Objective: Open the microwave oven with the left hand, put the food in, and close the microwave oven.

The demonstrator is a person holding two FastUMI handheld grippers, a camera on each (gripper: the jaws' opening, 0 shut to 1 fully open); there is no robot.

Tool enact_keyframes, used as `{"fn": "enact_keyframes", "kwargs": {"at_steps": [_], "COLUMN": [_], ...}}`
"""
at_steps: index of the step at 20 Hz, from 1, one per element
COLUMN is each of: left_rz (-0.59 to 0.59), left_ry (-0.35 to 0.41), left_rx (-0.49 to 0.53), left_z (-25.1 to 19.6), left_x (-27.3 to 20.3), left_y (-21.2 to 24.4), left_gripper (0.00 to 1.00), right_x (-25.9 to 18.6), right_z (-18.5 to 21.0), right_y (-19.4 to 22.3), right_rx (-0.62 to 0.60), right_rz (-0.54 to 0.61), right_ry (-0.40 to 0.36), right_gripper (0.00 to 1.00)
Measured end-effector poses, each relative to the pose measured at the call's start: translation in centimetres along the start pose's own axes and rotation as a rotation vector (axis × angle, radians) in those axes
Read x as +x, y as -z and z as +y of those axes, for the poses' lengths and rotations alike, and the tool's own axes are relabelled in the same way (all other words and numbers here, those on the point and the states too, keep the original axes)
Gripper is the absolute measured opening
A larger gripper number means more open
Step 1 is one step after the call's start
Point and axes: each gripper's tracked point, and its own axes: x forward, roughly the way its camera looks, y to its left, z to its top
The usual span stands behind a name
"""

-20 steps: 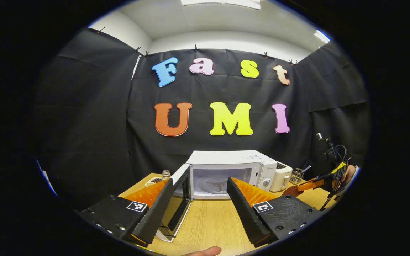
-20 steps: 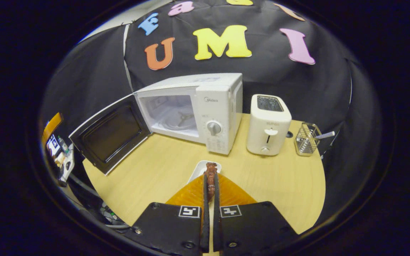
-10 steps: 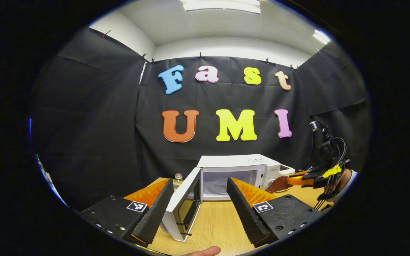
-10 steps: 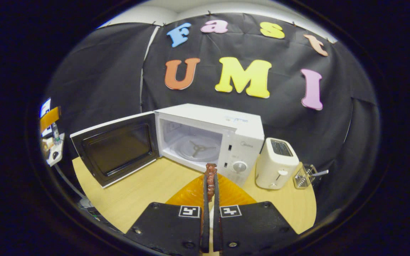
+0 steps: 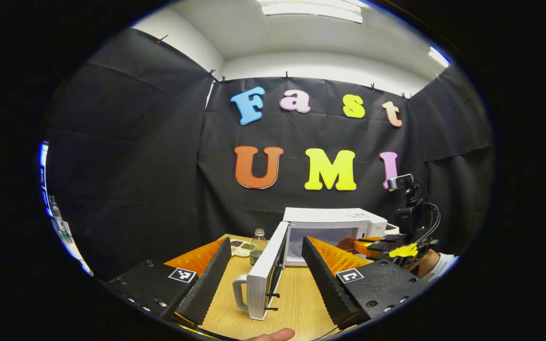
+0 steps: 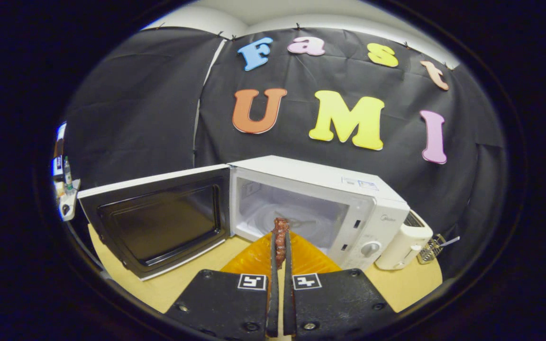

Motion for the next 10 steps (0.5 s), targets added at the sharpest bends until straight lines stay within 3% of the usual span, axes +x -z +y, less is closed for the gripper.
{"fn": "enact_keyframes", "kwargs": {"at_steps": [5,10], "left_rz": [0.0,0.044], "left_ry": [-0.023,-0.058], "left_rx": [-0.009,0.004], "left_z": [1.9,4.0], "left_x": [-0.5,-0.3], "left_y": [0.6,1.8], "left_gripper": [0.92,0.92], "right_x": [5.0,10.1], "right_z": [1.3,0.8], "right_y": [-0.2,-0.9], "right_rx": [0.173,0.507], "right_rz": [-0.051,-0.135], "right_ry": [0.059,0.133], "right_gripper": [0.07,0.07]}}
